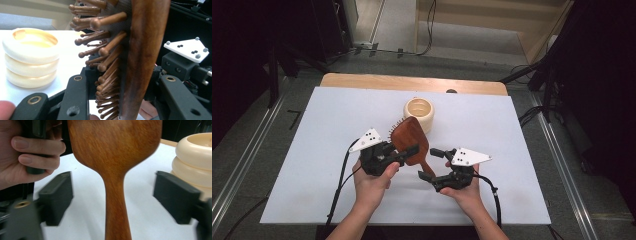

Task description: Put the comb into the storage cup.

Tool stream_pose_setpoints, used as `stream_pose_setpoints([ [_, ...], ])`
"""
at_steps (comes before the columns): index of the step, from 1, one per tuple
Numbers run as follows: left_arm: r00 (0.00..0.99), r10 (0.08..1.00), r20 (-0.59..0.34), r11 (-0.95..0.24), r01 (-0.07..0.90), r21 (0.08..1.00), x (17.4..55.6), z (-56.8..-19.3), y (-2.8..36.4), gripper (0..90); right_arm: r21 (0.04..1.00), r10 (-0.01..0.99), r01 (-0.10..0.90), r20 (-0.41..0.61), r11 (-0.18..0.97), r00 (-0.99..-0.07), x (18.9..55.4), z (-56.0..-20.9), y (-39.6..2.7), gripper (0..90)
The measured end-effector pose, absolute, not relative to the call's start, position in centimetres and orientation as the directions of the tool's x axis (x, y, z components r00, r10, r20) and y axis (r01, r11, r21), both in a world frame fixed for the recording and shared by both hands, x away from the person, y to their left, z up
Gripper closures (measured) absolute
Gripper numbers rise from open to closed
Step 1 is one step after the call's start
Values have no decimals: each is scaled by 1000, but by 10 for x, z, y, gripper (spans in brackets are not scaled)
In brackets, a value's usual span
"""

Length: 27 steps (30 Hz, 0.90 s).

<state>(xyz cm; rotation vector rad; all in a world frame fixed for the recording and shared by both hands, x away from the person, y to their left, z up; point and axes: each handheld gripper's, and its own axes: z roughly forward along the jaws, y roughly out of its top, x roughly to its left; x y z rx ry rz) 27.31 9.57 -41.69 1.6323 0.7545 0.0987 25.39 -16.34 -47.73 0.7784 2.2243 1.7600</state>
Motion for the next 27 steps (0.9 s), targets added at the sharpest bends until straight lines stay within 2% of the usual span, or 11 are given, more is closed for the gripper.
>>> stream_pose_setpoints([
  [2,786,521,-332,-22,402,916,273,-414,96,600,947,505,285,177,145,-845,255,-477,-166,80],
  [9,792,516,-327,-17,391,920,275,-408,100,600,943,518,309,206,121,-830,257,-477,-176,76],
  [27,797,528,-294,-15,354,935,283,-394,112,600,946,620,306,176,109,-765,252,-481,-219,76],
])
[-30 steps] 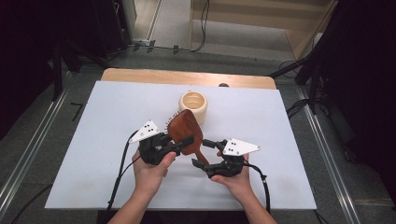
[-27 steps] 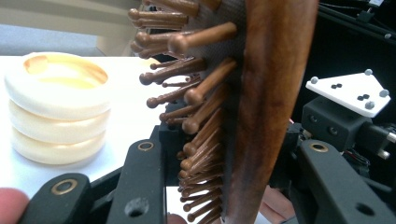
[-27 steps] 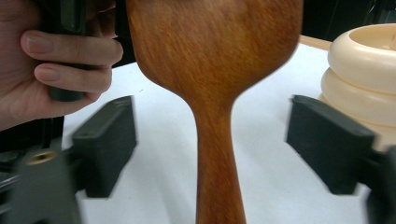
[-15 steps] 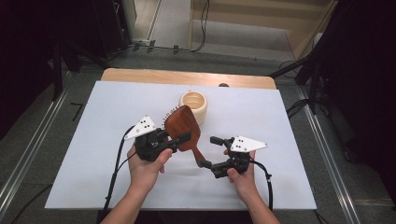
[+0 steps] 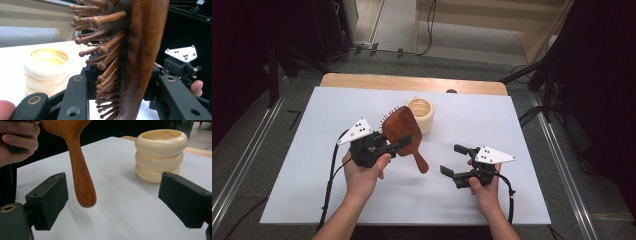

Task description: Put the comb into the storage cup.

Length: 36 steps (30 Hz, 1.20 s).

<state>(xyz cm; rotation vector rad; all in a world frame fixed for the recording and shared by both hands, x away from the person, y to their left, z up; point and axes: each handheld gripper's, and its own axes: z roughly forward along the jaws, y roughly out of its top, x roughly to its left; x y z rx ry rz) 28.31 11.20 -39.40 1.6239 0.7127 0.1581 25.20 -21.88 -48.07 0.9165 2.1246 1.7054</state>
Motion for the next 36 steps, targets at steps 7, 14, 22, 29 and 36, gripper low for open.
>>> stream_pose_setpoints([
  [7,799,528,-286,-14,345,939,285,-391,117,600,947,645,301,162,112,-747,247,-483,-229,75],
  [14,796,537,-278,-19,341,940,287,-389,120,601,948,663,299,156,108,-732,243,-484,-240,75],
  [22,798,539,-269,-17,330,944,290,-386,123,601,946,697,302,138,118,-704,233,-487,-256,76],
  [29,792,549,-267,-14,328,945,295,-384,125,601,943,719,308,126,127,-684,230,-489,-265,0],
  [36,788,555,-267,-6,326,945,299,-382,127,601,944,755,306,111,123,-647,225,-489,-271,0],
])
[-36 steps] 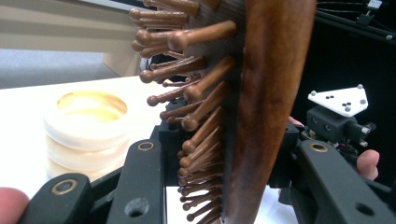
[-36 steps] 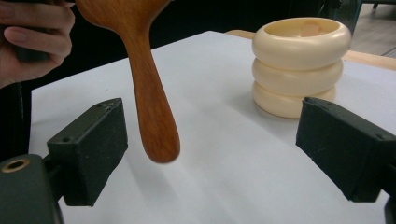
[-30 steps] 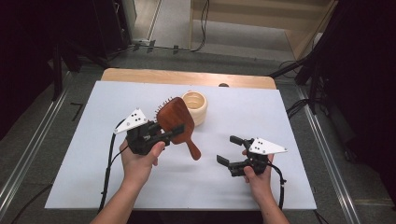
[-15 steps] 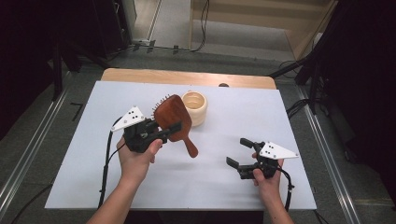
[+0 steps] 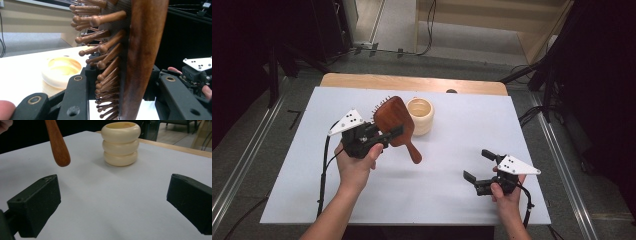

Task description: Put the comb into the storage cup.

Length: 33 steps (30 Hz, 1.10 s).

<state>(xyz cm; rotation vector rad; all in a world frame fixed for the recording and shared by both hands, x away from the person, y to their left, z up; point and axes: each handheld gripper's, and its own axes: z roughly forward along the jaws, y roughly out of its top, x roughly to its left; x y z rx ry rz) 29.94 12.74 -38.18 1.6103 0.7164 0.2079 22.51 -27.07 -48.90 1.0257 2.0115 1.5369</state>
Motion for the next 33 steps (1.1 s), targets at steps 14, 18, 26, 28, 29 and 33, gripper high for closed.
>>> stream_pose_setpoints([
  [14,780,562,-275,11,325,946,308,-378,133,601,951,765,288,99,115,-636,214,-495,-293,0],
  [18,776,566,-278,14,328,945,310,-377,135,601,950,771,290,95,120,-629,210,-497,-299,0],
  [26,775,571,-272,19,319,948,315,-371,137,601,945,788,306,103,113,-607,205,-501,-312,0],
  [28,775,571,-270,21,316,949,317,-370,137,601,946,790,304,100,114,-605,205,-502,-313,0],
  [29,774,572,-271,22,316,948,317,-369,137,601,944,791,312,108,109,-602,204,-503,-315,0],
  [33,772,574,-271,25,315,949,321,-367,139,601,947,792,304,104,106,-602,204,-503,-317,0],
])
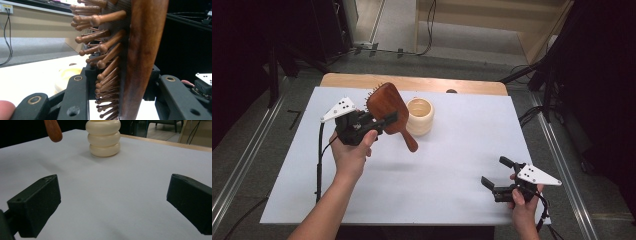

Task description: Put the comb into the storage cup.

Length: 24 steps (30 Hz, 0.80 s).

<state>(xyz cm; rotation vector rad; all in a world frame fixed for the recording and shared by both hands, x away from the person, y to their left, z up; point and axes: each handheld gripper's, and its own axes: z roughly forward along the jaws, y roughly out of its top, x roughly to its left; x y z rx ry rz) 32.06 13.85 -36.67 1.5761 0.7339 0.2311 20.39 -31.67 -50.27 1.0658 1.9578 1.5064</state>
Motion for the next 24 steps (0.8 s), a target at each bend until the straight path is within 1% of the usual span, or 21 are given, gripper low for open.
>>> stream_pose_setpoints([
  [24,767,588,-257,26,300,953,338,-353,134,601,946,791,308,116,95,-600,205,-504,-321,0],
])
